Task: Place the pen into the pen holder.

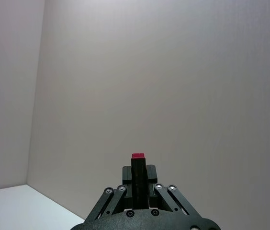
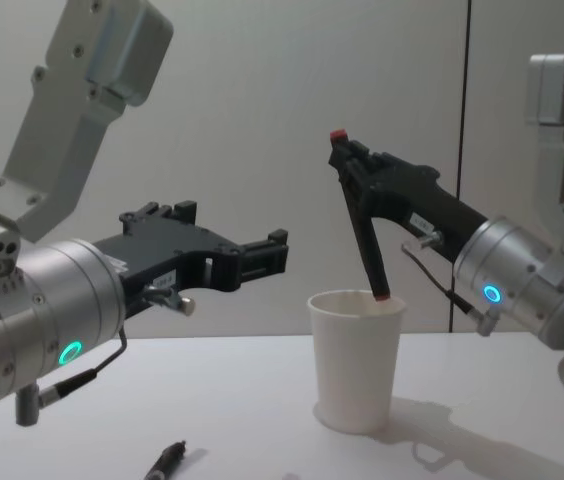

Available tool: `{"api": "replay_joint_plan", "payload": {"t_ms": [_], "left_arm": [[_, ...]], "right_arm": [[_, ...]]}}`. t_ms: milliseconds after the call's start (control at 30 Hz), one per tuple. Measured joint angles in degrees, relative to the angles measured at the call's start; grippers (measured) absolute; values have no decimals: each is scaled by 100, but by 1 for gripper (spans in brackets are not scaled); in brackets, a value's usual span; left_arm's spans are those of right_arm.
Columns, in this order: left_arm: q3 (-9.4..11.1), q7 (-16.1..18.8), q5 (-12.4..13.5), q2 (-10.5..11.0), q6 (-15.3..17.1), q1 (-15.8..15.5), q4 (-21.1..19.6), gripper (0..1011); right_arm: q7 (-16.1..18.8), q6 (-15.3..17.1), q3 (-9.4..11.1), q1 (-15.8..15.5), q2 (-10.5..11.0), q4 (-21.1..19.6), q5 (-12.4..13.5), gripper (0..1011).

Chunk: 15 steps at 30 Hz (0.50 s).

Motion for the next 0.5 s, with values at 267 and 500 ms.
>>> {"api": "replay_joint_plan", "payload": {"t_ms": [267,500], "left_arm": [[0,0,0,0,0,0,0,1003],[0,0,0,0,0,0,0,1003]], "right_arm": [[17,-54,39,1,13,74,-45,199],[27,-87,81,-19,30,107,-93,430]]}}
